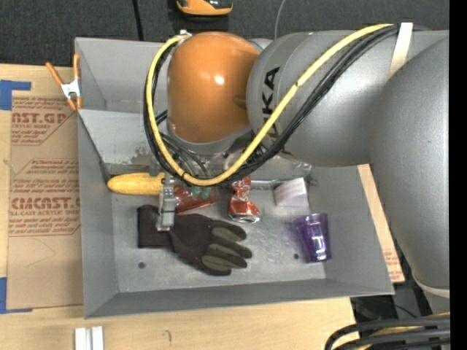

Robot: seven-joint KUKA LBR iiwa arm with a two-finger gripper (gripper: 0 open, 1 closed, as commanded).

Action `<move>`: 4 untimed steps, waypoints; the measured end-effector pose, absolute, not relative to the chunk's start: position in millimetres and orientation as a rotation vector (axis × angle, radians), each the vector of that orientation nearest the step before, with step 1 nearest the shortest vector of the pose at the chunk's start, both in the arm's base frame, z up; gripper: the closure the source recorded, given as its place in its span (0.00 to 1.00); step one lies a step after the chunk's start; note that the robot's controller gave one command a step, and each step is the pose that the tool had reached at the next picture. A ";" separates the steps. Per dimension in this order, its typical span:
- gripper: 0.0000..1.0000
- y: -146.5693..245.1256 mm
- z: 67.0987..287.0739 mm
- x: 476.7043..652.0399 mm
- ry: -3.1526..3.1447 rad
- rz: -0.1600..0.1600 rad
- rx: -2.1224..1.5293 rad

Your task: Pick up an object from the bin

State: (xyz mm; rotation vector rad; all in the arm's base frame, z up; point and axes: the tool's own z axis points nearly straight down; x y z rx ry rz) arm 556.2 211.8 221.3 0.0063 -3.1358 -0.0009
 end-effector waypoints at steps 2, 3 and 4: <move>0.00 181.2 148.2 532.4 -3.145 -0.004 -0.020; 0.00 154.1 144.1 517.2 -3.138 0.001 -0.001; 0.00 121.2 141.8 491.4 -3.135 0.002 -0.137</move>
Offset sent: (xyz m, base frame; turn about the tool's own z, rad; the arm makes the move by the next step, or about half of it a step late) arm -0.0490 -0.0616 -0.1513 0.0342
